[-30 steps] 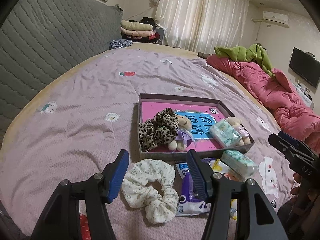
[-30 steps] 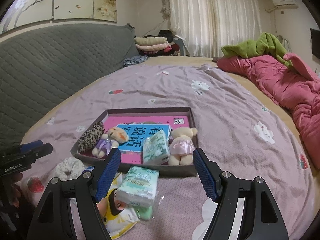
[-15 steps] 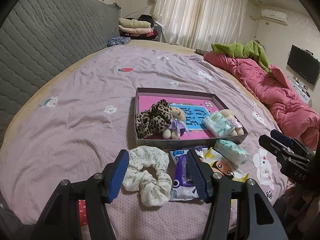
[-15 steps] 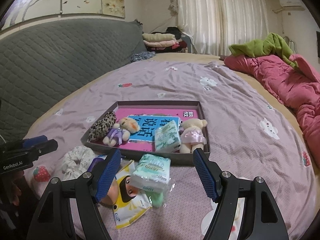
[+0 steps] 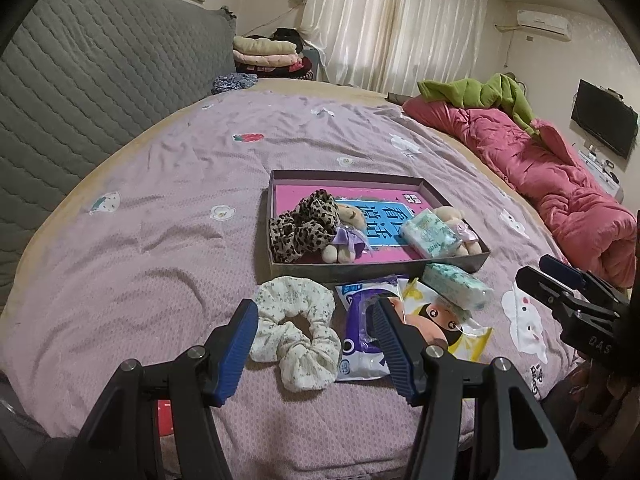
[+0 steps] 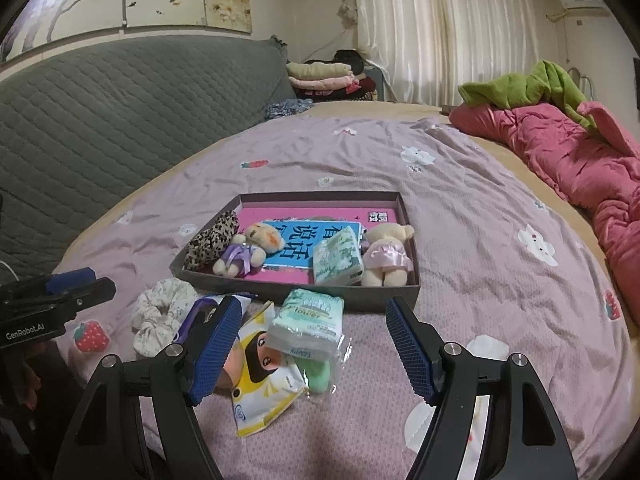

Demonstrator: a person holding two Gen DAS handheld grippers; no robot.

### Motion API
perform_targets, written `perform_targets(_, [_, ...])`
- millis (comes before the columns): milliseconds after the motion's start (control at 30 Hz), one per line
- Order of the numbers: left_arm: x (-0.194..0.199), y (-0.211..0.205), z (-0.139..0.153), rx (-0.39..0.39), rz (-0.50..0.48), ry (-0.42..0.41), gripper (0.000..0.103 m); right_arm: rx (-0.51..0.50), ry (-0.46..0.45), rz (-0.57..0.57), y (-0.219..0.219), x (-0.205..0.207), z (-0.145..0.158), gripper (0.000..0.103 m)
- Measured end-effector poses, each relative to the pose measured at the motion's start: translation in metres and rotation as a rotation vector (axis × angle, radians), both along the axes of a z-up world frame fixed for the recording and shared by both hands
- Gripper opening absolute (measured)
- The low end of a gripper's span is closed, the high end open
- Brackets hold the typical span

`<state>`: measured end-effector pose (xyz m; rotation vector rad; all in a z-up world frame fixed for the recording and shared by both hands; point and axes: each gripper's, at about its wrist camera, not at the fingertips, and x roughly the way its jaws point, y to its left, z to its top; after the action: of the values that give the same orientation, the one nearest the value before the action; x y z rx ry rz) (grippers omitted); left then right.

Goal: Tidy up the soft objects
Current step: 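Grasp the cream floral scrunchie with the left tool while the right tool grasps the tissue pack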

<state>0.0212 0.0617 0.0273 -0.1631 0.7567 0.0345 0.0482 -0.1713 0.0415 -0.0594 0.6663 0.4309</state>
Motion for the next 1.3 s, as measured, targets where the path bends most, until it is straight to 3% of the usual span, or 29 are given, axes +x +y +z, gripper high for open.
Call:
perform_targets(267, [-0.004,-0.001,-0.004,-0.016,-0.009,0.036,0.06,0.014,0.03,0.004,-0.003,-0.005,-0.004,0.076])
perform_targets(933, [0.011,0.002,-0.047,-0.022,0.003,0.219,0.06,0.007,0.087,0.028,0.004,-0.002,-0.02,0.076])
perform_targets(1300, [0.025,0.008,-0.059,-0.055,0.015,0.251,0.06,0.021,0.137,0.022,0.011,0.011,-0.032,0.076])
